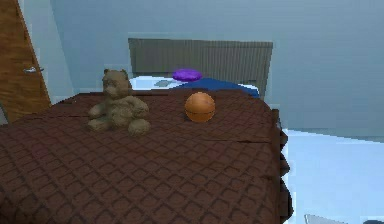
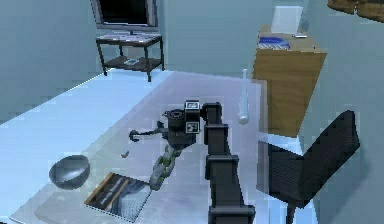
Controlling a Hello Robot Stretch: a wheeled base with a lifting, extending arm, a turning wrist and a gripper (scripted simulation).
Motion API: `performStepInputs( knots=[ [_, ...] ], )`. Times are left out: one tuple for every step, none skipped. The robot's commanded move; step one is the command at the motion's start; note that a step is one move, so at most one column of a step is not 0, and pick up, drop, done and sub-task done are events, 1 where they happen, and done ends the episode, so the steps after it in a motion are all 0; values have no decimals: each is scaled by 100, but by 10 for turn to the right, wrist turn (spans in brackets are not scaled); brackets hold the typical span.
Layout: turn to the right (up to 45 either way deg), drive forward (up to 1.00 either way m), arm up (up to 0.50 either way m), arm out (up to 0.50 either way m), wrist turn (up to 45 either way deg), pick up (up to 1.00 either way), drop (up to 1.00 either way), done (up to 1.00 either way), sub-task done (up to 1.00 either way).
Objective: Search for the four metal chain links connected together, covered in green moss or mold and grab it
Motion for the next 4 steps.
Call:
performStepInputs(
  knots=[
    [0,0,-30,0,0,0,0,0,0],
    [0,0,0,0,0,100,0,0,0],
    [0,0,10,0,0,0,0,0,0],
    [0,0,0,0,0,0,0,100,0]
  ],
)
